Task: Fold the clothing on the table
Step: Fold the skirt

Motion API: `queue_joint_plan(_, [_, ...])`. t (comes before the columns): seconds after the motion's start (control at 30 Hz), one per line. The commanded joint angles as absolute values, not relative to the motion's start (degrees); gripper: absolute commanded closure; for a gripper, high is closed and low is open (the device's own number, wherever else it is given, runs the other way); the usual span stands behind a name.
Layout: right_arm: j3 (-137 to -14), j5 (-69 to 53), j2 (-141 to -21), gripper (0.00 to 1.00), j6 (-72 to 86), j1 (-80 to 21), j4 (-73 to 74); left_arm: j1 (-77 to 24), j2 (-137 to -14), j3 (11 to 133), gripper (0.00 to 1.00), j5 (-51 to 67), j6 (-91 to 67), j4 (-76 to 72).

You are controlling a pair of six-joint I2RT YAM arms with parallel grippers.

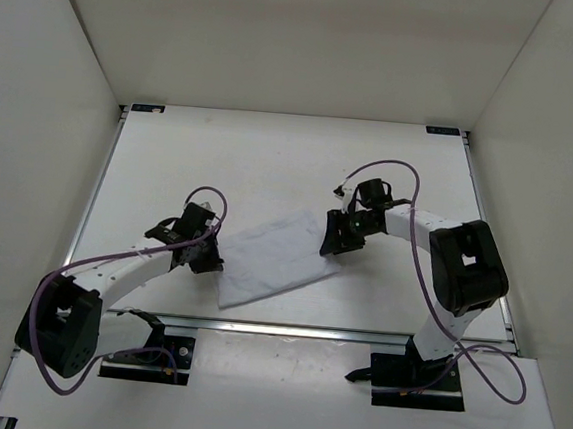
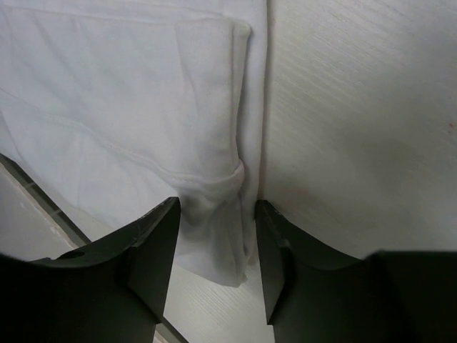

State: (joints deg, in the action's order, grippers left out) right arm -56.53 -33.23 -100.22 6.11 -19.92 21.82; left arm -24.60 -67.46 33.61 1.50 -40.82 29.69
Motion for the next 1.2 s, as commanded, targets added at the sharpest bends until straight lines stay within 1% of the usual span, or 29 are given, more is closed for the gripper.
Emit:
queue_joint_plan(0.0, [-57.0,-32.2,-102.3,0.57,5.5,-21.0,21.9,-25.1,-69.2,33.0,1.0,0.4,-42.0,27.2])
queue_joint_plan(0.07, [-56.9,-31.8,-102.7,0.62,5.8,-21.4,21.4,-25.1,-71.2,33.2,1.0,0.1,-41.3,27.2])
queue_joint_plan(0.13, [-57.1,-32.2,-103.0,0.72,6.0,-21.5,21.3,-25.3,-72.1,33.3,1.0,0.1,-41.1,27.5])
queue_joint_plan(0.2, [-57.0,-31.9,-103.4,0.92,6.4,-21.5,20.7,-24.8,-72.4,33.5,1.0,0.2,-41.0,27.2])
queue_joint_plan(0.23, [-56.9,-31.8,-103.6,0.97,6.6,-21.5,20.5,-24.5,-72.9,33.5,1.0,0.2,-40.5,27.1])
queue_joint_plan(0.27, [-56.4,-32.4,-103.8,0.99,6.9,-21.7,20.2,-24.4,-73.5,33.7,1.0,0.1,-40.2,27.1])
queue_joint_plan(0.37, [-56.3,-31.6,-102.7,1.0,8.1,-21.4,19.1,-23.5,-76.0,35.0,1.0,0.2,-38.6,27.2])
queue_joint_plan(0.47, [-55.6,-31.1,-99.3,0.99,9.8,-19.3,17.8,-24.1,-80.3,39.3,1.0,0.1,-36.7,27.0])
queue_joint_plan(0.73, [-54.8,-27.7,-89.0,1.0,10.5,-16.5,21.5,-27.1,-96.1,57.1,1.0,3.5,-32.9,27.9])
queue_joint_plan(0.8, [-55.0,-27.4,-87.0,1.0,10.8,-15.5,21.9,-28.4,-99.1,59.4,1.0,3.8,-32.6,27.8])
queue_joint_plan(0.97, [-57.9,-27.5,-86.4,1.0,11.7,-14.9,23.4,-30.7,-103.9,63.8,1.0,5.7,-33.1,27.1])
queue_joint_plan(1.13, [-59.6,-25.7,-90.3,1.0,13.3,-17.1,23.6,-31.4,-106.1,65.7,1.0,7.0,-33.0,27.3])
queue_joint_plan(1.17, [-59.3,-25.1,-91.5,0.99,14.1,-17.1,24.0,-31.3,-106.3,66.2,1.0,7.1,-32.8,27.7])
